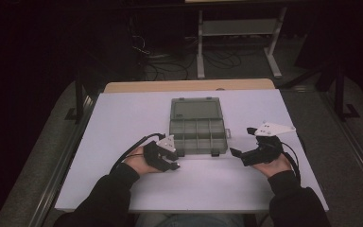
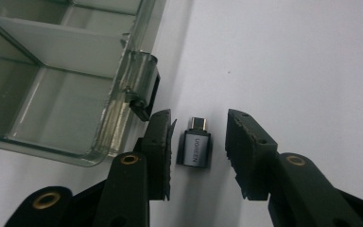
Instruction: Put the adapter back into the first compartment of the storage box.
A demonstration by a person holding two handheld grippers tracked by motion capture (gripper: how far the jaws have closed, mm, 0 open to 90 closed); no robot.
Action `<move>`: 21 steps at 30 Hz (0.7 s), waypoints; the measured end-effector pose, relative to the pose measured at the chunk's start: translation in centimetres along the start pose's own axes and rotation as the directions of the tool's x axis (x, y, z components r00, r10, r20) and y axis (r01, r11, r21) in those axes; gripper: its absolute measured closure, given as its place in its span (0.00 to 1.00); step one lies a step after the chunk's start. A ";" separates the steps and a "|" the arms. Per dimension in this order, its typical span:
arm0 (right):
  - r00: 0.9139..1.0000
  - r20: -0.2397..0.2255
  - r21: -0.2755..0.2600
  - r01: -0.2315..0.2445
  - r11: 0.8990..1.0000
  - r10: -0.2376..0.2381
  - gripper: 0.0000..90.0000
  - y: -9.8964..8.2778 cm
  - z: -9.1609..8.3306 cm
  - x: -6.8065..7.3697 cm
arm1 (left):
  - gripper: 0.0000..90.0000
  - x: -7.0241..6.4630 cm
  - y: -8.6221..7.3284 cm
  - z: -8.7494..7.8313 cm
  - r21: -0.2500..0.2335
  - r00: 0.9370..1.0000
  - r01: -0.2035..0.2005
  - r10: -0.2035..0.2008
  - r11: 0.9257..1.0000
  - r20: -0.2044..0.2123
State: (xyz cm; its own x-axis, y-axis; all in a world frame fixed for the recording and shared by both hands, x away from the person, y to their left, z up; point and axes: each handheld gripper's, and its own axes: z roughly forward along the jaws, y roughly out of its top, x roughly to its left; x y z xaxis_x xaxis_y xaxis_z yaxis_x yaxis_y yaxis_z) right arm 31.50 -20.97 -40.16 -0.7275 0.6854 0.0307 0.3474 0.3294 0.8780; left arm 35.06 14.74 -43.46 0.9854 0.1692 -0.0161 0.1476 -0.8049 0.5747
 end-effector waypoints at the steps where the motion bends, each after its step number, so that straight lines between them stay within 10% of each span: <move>1: 1.000 0.000 0.001 0.000 1.000 0.000 0.00 0.0 0.0 0.0 | 0.71 0.0 0.0 0.0 0.001 1.000 -0.001 0.001 1.000 -0.001; 21: 1.000 0.000 0.000 0.002 1.000 -0.002 0.00 0.0 0.0 0.0 | 0.85 0.1 -0.1 0.0 0.011 1.000 -0.010 0.010 1.000 0.015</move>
State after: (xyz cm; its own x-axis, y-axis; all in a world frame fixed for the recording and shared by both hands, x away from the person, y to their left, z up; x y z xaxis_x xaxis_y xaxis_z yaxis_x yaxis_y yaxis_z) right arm 31.48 -20.97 -40.15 -0.7285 0.6844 0.0287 0.3457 0.3312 0.8780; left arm 35.19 14.84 -43.53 0.9880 0.1529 -0.0225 0.1387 -0.8129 0.5656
